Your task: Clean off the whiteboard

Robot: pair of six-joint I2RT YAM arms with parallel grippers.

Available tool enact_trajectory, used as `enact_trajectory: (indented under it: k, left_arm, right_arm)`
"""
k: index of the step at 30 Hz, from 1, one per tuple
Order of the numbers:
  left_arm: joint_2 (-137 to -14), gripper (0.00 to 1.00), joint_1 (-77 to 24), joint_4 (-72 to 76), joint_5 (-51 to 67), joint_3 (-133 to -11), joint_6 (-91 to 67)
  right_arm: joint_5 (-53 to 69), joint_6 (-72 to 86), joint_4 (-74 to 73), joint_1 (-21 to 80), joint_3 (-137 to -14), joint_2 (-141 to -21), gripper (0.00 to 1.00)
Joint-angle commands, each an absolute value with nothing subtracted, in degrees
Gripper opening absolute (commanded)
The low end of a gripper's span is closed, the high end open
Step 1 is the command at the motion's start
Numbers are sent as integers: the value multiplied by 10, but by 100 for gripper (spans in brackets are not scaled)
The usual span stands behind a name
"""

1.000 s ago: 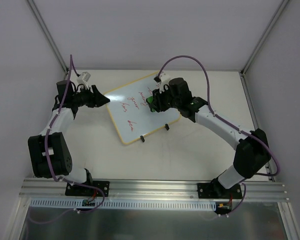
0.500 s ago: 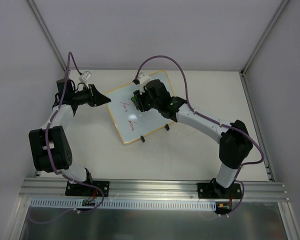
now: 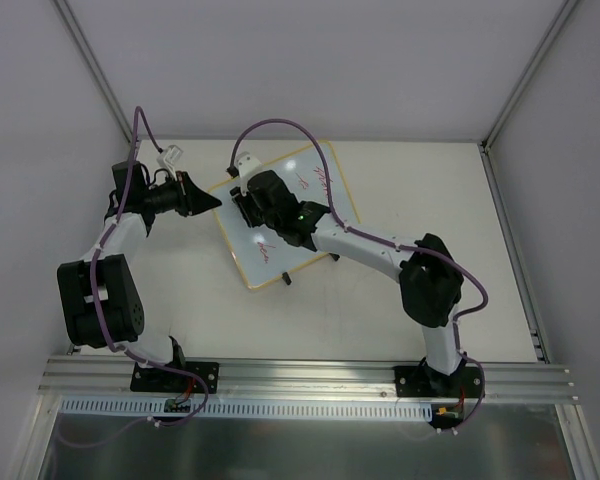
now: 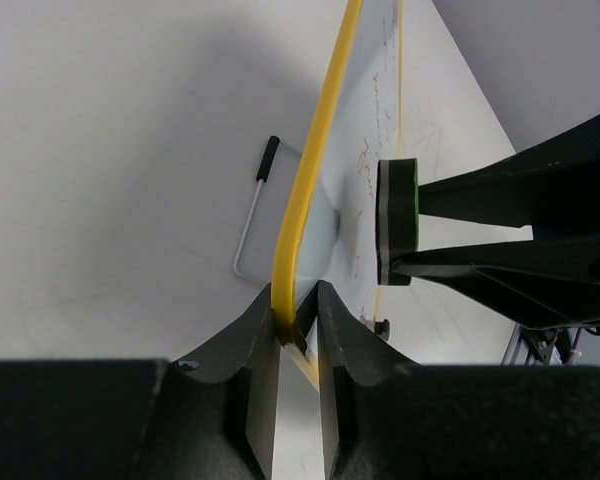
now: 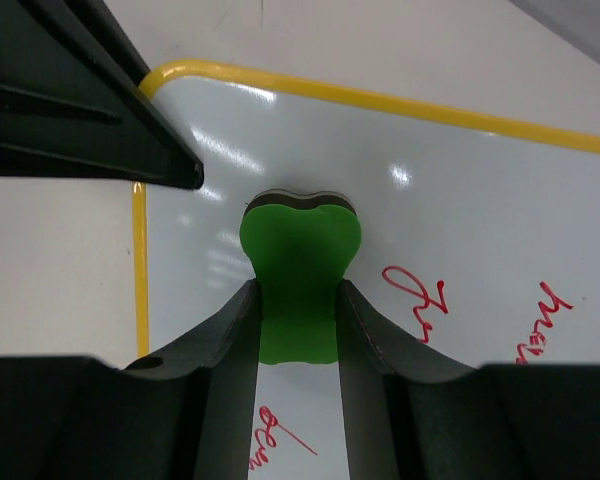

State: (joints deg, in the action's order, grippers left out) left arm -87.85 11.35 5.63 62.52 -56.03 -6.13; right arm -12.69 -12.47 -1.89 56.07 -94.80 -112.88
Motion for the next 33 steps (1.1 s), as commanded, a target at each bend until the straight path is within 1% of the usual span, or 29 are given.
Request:
enact_trajectory:
  k: [1,5,9,12,13,17,21,23,26,33]
  left_arm:
    - [-860,0,107,63,624,-541,9]
    - [-855,0,105,63,626,-534,14]
    - [-849,0,106,63,621,-529,18]
    - [-841,0,105,63,618,-528,20]
    - [-840,0,105,63,618,-528,21]
    - [-843,0,105,63,618,-530,18]
    - [-844,0,106,63,621,-530,18]
    - [-845,0,105,63,623,-531,15]
    - [-849,0,105,63,624,-529,14]
    - [-851,0,97,63,624,-529,13]
  right_arm:
    - [-187,-107,17,563,-998,-1146,0]
    - [-213,-94,6,563,-1004,-1172,0]
    - [-217,-66,5,563,-956,-1168,0]
    - [-217,-48,38,564,-867,-1137,0]
    - [-221,-36,47,566,-814,-1116,0]
    - [-212,-13,55,572,-725,-1082,0]
    - [-210,-2,69,582,-669,-1061,0]
    - [-209,11,69,582,-676,-1063,0]
    - [-207,4,69,582,-727,-1074,0]
    - [-225,-42,59,582,-906,-1149,0]
